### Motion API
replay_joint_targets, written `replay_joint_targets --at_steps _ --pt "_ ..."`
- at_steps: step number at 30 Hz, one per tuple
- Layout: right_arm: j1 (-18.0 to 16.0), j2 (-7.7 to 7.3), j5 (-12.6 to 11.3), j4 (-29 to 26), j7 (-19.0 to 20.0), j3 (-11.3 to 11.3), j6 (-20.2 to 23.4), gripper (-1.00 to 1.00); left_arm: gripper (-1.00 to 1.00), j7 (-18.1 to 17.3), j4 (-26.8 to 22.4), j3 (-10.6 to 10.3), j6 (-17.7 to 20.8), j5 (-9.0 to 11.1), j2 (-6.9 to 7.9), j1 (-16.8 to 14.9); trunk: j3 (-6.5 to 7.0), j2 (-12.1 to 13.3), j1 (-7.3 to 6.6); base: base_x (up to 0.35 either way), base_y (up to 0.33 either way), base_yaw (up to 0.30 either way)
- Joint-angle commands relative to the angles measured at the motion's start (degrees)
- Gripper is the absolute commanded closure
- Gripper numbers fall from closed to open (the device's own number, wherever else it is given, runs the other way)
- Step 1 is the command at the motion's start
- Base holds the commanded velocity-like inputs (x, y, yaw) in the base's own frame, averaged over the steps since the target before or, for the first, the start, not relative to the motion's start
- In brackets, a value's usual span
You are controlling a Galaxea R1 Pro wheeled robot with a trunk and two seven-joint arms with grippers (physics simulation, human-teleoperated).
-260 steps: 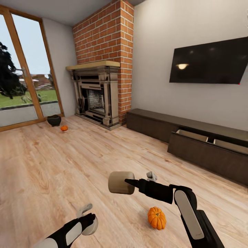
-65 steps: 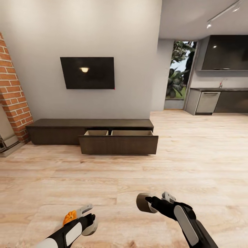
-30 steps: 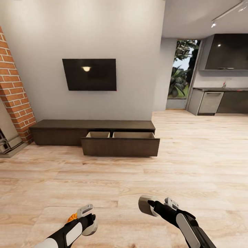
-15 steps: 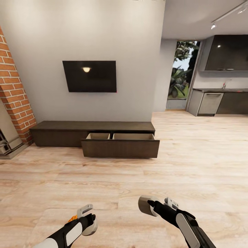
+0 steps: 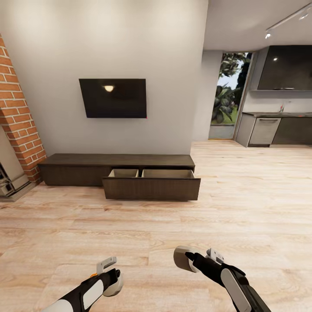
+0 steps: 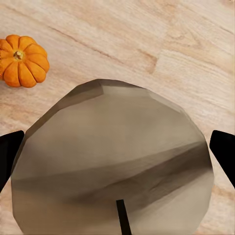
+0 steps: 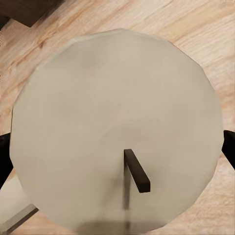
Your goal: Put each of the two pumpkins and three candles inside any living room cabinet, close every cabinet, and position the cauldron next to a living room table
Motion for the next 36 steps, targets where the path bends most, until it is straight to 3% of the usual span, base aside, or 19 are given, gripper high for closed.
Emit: replay_joint_targets --at_steps 1,14,16,18,20,22,24,36 --pt "-0.03 -0.05 -0.37 -0.04 -0.13 0.1 0.14 1.0 1.0 0.48 -0.17 -0.44 0.22 0.4 0.06 -0.01 0.13 0.39 -0.23 0.0 0.0 0.0" --pt "-0.03 -0.25 -0.23 -0.04 -0.58 0.11 -0.07 1.0 1.0 1.04 -0.23 -0.83 0.37 -0.01 0.07 -0.01 2.89 5.6 -3.09 0.0 0.0 0.0" --pt "-0.03 -0.29 1.28 -0.01 -0.82 0.12 -0.36 1.0 1.0 2.4 -0.27 -1.48 0.44 -0.62 0.03 -0.01 3.25 6.4 -3.52 0.0 0.0 0.0" --pt "-0.03 -0.06 9.3 0.08 -2.04 0.03 -0.46 1.0 1.0 5.98 -0.27 -2.6 0.65 -2.84 -1.41 -0.01 3.62 7.2 -3.96 0.0 0.0 0.0" --pt "-0.03 0.1 15.08 0.1 -3.22 -0.15 -0.47 1.0 1.0 9.0 -0.25 -2.91 0.71 -4.98 -2.93 -0.01 3.98 8.01 -4.4 0.0 0.0 0.0" --pt "-0.03 0.24 19.35 0.09 -4.03 -0.3 -0.48 1.0 1.0 11.88 -0.21 -3.0 0.75 -7.28 -3.9 -0.01 4.33 8.81 -4.84 0.0 0.0 0.0" --pt "-0.03 0.29 21.69 0.12 -4.41 -0.43 -0.48 1.0 1.0 13.28 -0.18 -2.99 0.81 -8.91 -4.32 -0.01 4.33 8.81 -4.84 0.0 0.0 0.0" --pt "-0.03 0.39 22.91 1.73 -4.68 -0.48 -0.9 1.0 1.0 13.49 -0.24 -3.0 0.83 -9.62 -4.49 -0.01 4.33 8.81 -4.84 0.109 0.0 0.0"
